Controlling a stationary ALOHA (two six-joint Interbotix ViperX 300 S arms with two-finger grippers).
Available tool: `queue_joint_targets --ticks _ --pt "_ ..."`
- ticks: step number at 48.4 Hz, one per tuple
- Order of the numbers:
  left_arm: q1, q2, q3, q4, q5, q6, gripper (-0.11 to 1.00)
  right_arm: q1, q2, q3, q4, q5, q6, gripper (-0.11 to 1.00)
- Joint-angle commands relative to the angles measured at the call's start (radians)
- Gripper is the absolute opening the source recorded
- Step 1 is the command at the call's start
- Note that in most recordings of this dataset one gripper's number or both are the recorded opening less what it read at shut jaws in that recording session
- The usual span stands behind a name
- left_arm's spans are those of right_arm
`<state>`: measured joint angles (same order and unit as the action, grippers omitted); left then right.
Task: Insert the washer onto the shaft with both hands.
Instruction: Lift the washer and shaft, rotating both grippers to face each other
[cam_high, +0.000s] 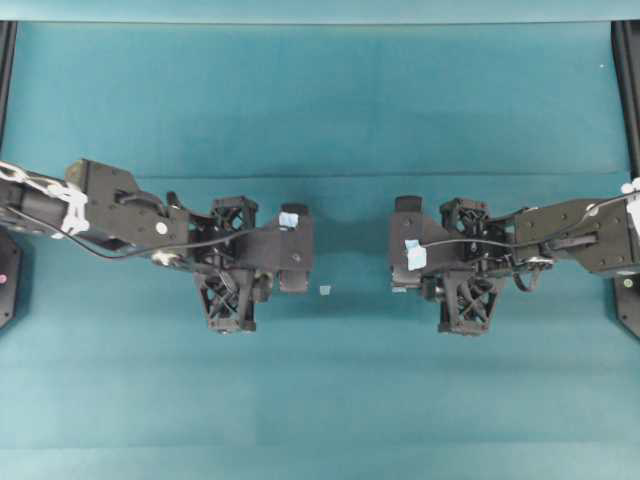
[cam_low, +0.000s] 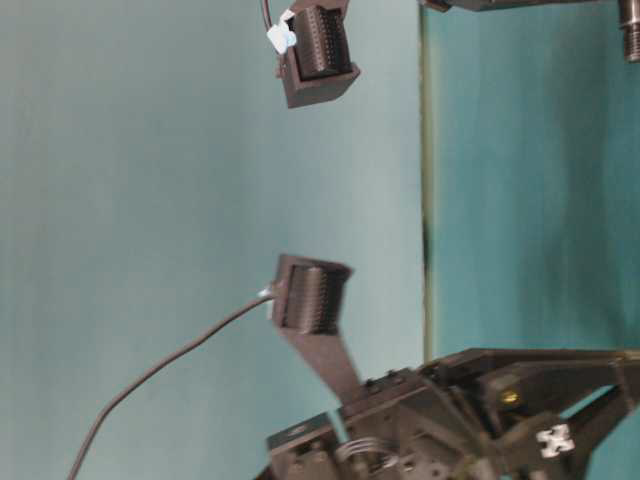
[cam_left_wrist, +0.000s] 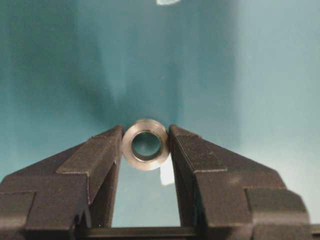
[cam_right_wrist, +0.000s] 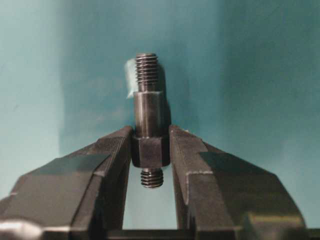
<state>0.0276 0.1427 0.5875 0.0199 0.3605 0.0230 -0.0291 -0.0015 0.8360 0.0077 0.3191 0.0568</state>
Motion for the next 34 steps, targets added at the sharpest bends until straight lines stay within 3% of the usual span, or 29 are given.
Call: queue_joint_targets --ticks 1,14,26,34 --pt "-0.002 -0.046 0.0 0.002 -0.005 -0.002 0.37 0.002 -0.038 -0.003 0.009 -0.02 -0.003 0.0" --pt "-0.037 -0.11 0.049 0.002 -0.064 -0.003 0.37 0.018 -0.081 0.011 0.014 -0.049 0.005 0.0" --pt "-0.061 -0.16 0.156 0.002 -0.321 -0.02 0.37 0.046 -0.107 0.058 0.025 -0.175 0.014 0.0" --pt "-0.063 -0.187 0.209 0.002 -0.426 -0.041 0.37 0.057 -0.127 0.095 0.025 -0.264 0.067 0.0"
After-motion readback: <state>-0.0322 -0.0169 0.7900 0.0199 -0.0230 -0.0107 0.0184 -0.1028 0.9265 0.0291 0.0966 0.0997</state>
